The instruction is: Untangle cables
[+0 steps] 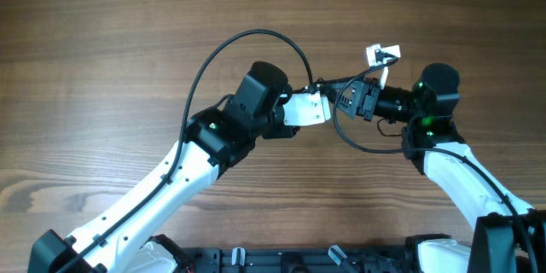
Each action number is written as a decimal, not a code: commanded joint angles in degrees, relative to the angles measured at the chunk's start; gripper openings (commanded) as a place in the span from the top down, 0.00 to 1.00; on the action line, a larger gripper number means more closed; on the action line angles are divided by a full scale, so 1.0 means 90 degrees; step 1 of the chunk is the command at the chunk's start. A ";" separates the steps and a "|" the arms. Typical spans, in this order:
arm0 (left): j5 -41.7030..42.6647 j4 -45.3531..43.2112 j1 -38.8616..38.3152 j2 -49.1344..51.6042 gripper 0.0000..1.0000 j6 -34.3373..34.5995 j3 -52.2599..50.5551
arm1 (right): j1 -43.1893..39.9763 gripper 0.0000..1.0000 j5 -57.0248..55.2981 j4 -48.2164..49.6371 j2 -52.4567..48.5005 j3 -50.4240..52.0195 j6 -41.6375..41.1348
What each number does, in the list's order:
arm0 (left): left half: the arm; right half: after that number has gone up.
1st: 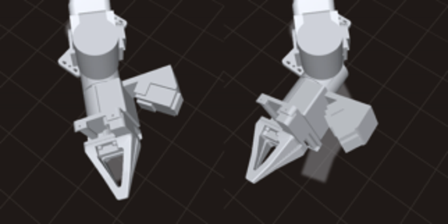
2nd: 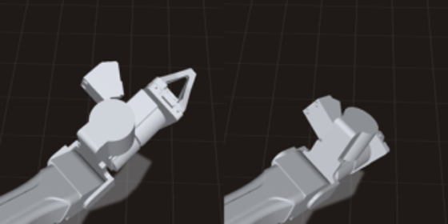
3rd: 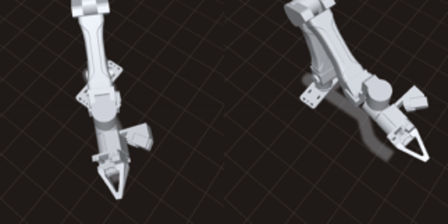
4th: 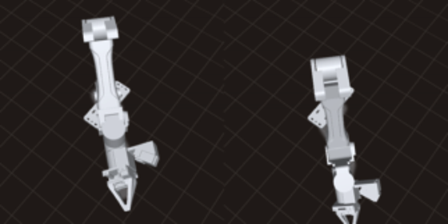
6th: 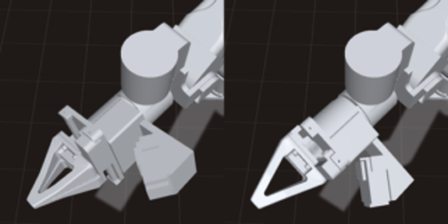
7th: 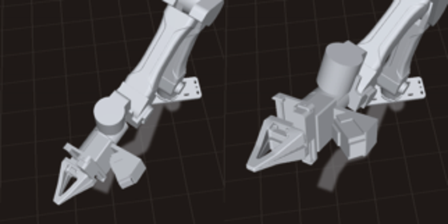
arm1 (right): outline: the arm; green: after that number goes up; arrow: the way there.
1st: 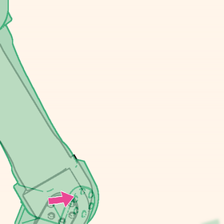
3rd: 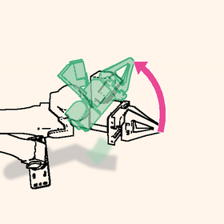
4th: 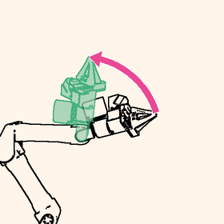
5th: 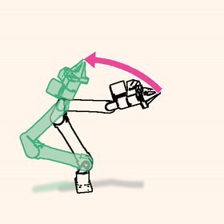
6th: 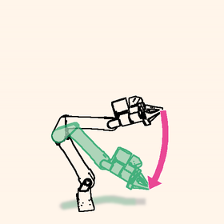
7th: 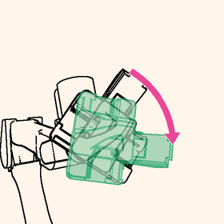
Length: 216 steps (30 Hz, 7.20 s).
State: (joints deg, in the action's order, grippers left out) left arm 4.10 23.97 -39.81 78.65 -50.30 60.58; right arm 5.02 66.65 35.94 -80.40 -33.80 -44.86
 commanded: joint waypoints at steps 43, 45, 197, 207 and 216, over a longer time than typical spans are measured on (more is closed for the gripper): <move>0.4622 0.0736 0.0894 0.0000 0.96 0.2429 0.0046 | -0.1911 0.00 0.0325 -0.1741 -0.0335 -0.0029 0.1246; 0.6132 0.0668 0.1542 0.0000 0.96 0.2805 0.0046 | -0.1911 0.00 0.0328 -0.1739 -0.0335 -0.0029 0.1392; 0.7383 0.0423 0.4483 0.0002 0.96 0.7371 0.0046 | 0.3177 0.95 -0.4364 -0.2361 -0.0525 -0.2732 0.2977; 0.7400 0.0357 0.4248 0.0002 0.96 0.6222 0.0046 | 0.3174 0.95 -0.3019 -0.3463 -0.0544 -0.2732 0.3949; 0.7223 0.0437 0.4017 0.0002 0.93 0.5115 0.0046 | 0.2722 0.35 -0.2958 -0.4619 0.0015 -0.2732 0.3774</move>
State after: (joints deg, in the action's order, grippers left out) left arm 67.99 28.49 -4.36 78.91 -1.85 60.45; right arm 30.96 36.82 -3.25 -83.72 -57.87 -9.43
